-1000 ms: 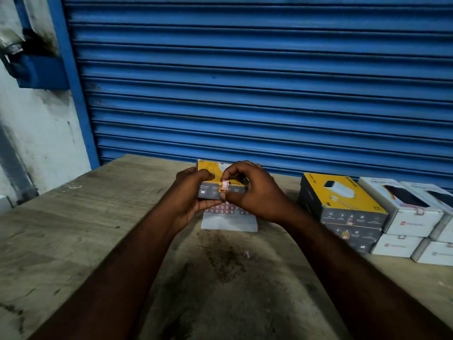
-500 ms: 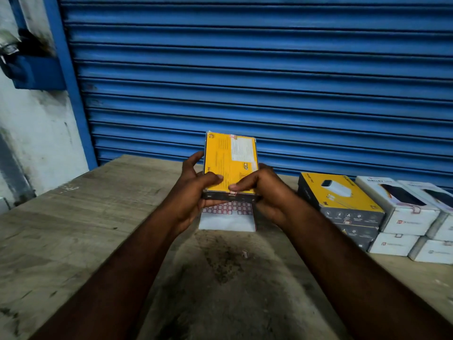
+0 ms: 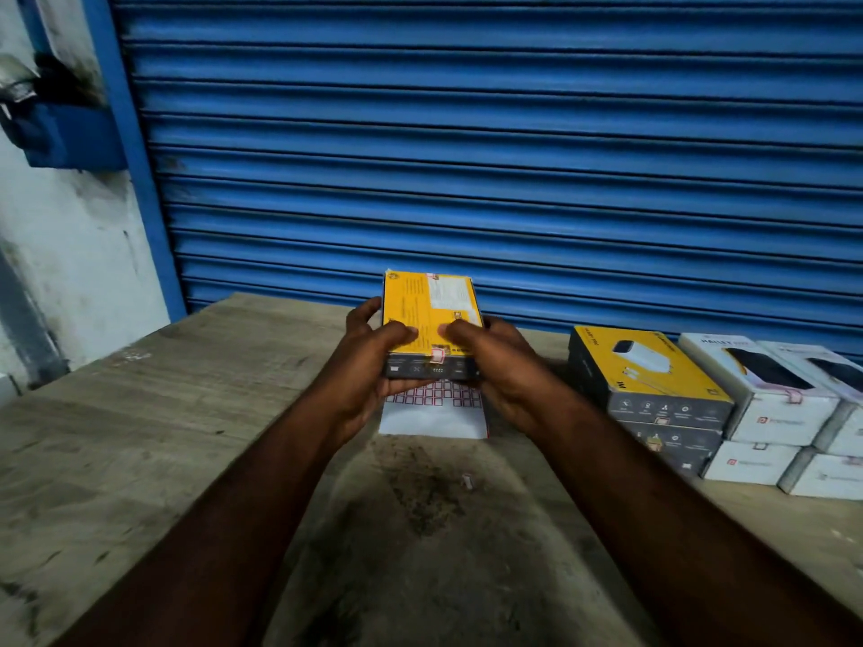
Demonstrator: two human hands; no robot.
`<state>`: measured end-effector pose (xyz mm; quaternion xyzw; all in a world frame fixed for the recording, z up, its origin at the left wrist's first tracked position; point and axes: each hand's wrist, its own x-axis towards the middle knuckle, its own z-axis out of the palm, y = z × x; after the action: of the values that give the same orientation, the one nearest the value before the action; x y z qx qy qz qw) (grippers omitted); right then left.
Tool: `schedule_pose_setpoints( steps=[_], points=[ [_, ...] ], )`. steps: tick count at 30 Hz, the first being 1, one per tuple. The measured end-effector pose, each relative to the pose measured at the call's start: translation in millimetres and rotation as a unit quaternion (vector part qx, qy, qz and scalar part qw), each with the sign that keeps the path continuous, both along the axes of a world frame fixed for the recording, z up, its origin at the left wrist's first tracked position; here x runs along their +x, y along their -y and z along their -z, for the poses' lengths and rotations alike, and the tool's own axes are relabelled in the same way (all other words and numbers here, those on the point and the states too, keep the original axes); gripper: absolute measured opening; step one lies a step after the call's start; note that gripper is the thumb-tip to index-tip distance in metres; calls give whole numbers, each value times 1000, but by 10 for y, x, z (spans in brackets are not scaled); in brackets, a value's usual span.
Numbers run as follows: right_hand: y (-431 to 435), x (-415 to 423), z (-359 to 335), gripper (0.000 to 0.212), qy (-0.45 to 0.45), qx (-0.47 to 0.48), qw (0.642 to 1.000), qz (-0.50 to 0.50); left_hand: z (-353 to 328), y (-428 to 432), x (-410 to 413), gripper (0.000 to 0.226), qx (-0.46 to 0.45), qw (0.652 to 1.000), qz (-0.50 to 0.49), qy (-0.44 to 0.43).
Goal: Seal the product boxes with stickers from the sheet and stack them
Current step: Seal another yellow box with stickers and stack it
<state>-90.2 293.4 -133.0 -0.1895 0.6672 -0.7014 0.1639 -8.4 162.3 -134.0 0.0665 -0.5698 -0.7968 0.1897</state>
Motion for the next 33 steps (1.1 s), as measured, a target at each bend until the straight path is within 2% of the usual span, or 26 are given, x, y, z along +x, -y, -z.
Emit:
schedule_pose_setpoints(
  steps=[2,3,5,6,8,10,13,14,17,19,22,26,28,31,33],
  points=[
    [14,-3,21,39,20,-15,999,38,13,-31,-16,49,-3,1000,-3,21],
    [12,7,29,38,0,-3,999,49,14,-43,-20,42,-9,999,-7,32],
    [21,47,50,35,-89,26,994,55,19,-39,-26,22,-20,999,-18,43],
    [25,81,69,27,-133,37,989,51,21,-29,-21,18,-22,999,-26,39],
    [16,148,109,16,-199,57,977,49,9,-12,-3,22,-29,999,-37,26],
    [-23,191,128,17,-247,78,963,74,1,-25,9,22,-39,998,-35,22],
    [-64,254,147,55,-287,113,944,114,13,-63,6,19,-46,998,-35,30],
    [-98,268,160,56,-293,111,942,123,11,-82,5,17,-39,998,-36,30],
    [-238,353,199,37,-332,107,927,136,8,-161,27,32,-11,999,-29,30],
    [-339,393,208,31,-355,119,917,140,21,-217,42,29,-34,999,0,33],
    [-494,392,234,31,-372,132,909,136,29,-275,81,30,-49,997,50,35],
    [-691,340,326,62,-380,149,902,138,143,-339,83,59,-63,993,99,27],
    [-752,305,362,64,-351,144,916,127,196,-415,78,64,-100,991,88,21],
    [-759,340,384,61,-298,101,940,128,217,-471,76,59,-161,986,49,10],
    [-740,353,403,65,-275,79,949,133,217,-437,73,60,-199,978,59,13]
  ],
)
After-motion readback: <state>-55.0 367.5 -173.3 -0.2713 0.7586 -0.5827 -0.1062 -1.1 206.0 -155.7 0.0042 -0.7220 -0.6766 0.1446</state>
